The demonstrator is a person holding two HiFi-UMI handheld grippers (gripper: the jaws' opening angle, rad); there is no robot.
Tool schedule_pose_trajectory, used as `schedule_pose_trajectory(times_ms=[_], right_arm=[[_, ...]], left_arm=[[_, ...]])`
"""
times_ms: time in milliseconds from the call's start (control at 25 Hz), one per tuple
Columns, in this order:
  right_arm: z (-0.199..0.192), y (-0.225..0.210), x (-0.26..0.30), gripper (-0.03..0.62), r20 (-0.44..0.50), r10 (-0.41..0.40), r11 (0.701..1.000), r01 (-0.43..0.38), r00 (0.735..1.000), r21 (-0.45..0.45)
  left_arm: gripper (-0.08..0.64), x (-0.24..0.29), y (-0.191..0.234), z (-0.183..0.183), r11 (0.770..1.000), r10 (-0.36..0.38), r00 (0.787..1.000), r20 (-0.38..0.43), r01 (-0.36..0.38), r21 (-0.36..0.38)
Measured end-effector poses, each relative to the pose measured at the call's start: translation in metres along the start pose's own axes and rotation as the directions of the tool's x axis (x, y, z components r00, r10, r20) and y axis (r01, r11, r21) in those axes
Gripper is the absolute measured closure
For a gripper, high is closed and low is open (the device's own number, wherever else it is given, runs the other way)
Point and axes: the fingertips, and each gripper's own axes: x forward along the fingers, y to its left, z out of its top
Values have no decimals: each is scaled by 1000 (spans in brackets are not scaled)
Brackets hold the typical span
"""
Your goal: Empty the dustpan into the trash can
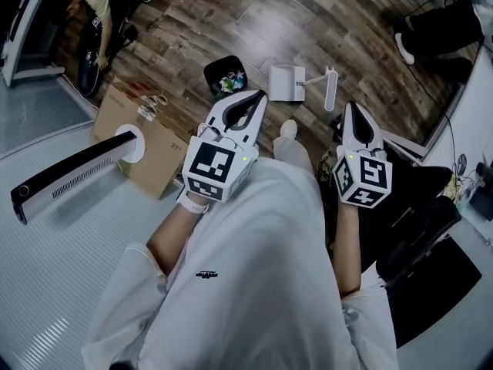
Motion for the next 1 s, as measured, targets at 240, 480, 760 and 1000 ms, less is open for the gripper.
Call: schedule_pose_trajectory(times_ms=[240,480,760,1000], right_arm=[[26,21,-21,580,101,81,996,-77,992,-45],[42,31,-40,580,161,124,991,-114,979,-72],[49,34,-54,580,199,132,988,-114,971,-102],[49,32,-58,580,209,141,988,-124,968,-91]], left_arm=[[552,-11,-7,9,1000,11,999,36,-11,-9],[552,-25,-15,23,1000,13,997,77,-12,-5],[554,-37,-20,29,999,29,993,114,-31,14],[554,-43,-22,29,999,45,990,130,-46,1]])
